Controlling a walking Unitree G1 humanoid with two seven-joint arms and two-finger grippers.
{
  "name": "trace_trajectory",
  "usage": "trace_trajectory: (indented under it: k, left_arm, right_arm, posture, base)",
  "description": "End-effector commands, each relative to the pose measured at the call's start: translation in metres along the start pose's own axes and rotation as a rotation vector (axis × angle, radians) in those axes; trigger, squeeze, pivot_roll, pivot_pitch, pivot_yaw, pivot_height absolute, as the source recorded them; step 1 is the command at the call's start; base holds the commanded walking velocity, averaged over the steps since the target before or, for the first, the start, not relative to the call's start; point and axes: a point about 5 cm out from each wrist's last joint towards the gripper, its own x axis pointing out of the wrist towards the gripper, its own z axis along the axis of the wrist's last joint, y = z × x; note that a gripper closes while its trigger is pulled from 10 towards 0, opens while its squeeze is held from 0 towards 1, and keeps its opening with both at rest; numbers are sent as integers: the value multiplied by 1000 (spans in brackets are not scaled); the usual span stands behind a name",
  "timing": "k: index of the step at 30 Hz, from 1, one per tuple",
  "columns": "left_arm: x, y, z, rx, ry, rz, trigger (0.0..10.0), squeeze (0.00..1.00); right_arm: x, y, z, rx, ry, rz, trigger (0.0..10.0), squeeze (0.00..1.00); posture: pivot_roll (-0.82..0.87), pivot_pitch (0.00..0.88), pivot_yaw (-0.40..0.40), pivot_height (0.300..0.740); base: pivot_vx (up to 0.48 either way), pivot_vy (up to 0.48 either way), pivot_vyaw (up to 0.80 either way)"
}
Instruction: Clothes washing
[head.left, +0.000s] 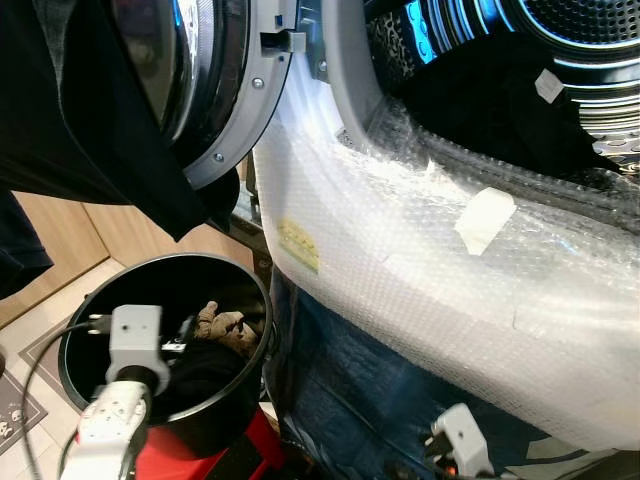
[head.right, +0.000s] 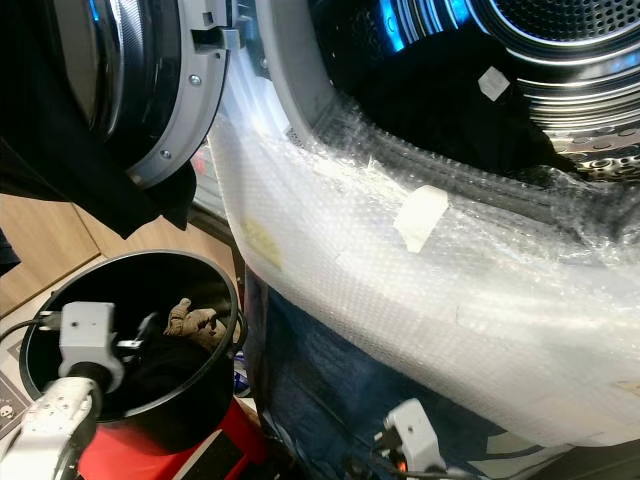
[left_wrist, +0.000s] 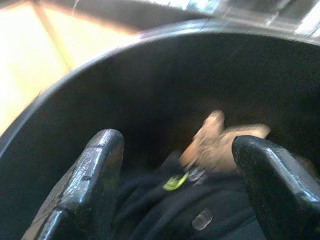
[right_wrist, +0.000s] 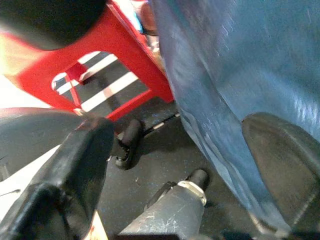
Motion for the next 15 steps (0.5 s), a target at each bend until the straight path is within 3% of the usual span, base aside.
trace_trajectory:
  k: [1,4,6,7,11,15]
  left_arm:
    - [-2,10,-7,16,83,52,10000,0]
    - [0,26,-19,-58,217,130,10000,0]
    - [0,27,-24,-173,285,128,10000,0]
    - [1,28,-26,-321,334,145,10000,0]
    - [6,37,-19,-432,371,169,10000,0]
    - [8,49,-2,-503,353,198,10000,0]
  right_arm:
    - [-1,-13,-11,5,20,-96,10000,0]
    - [4,-25,-37,119,72,-258,10000,0]
    - [5,-26,-45,133,94,-296,10000,0]
    - [6,-26,-53,145,129,-334,10000,0]
    - [6,-27,-67,148,199,-413,10000,0]
    - [7,-27,-71,217,209,-479,10000,0]
  posture:
    - [44,161,-32,740]
    - [45,160,-13,740]
    - [45,160,-13,740]
    - [36,162,-5,740]
    - [42,162,9,740]
    - [74,166,11,740]
  base:
    - [0,0,0]
    - [0,0,0]
    - [0,0,0]
    - [0,0,0]
    - [0,0,0]
    - [0,0,0]
